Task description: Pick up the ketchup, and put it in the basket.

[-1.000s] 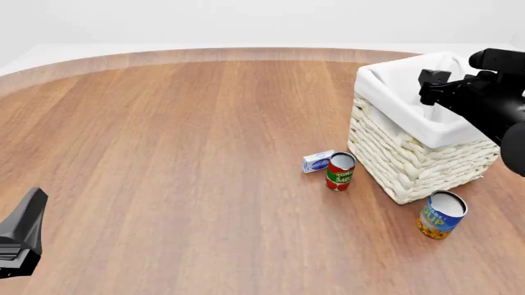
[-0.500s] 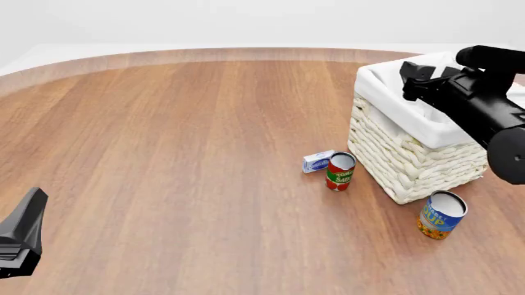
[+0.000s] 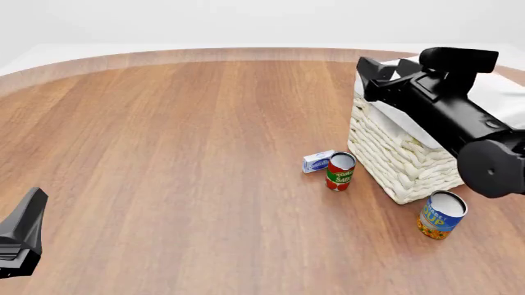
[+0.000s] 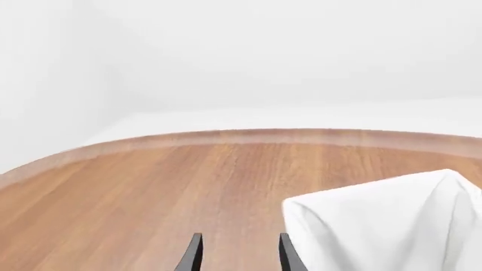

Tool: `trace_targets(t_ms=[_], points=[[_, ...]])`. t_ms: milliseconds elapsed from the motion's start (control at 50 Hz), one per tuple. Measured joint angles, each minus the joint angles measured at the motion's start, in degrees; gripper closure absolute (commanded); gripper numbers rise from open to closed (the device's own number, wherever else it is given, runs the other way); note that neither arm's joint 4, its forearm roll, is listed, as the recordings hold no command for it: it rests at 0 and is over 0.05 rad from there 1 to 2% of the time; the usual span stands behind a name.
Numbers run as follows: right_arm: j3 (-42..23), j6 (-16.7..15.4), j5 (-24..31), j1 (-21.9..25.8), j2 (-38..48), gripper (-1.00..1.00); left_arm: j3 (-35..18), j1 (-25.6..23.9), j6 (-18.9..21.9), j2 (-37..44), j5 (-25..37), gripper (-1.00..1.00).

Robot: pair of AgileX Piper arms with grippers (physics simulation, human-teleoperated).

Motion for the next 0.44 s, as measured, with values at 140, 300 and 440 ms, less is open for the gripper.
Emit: trace_targets(t_ms=[140,300,440], points=[[0.09,-0.08,-1.79,4.8,0.02,-1.0,0.0,0.0,0.0,0.0,0.0,-1.0],[-0.5,-0.4,-3.25,11.1,1.03,-1.0,0.0,0.0,0.0,0.0,0.0,-1.0],[-1.22,-0.81,-4.21,17.38,1.94,-1.0,0.0,0.0,0.0,0.0,0.0,-1.0]])
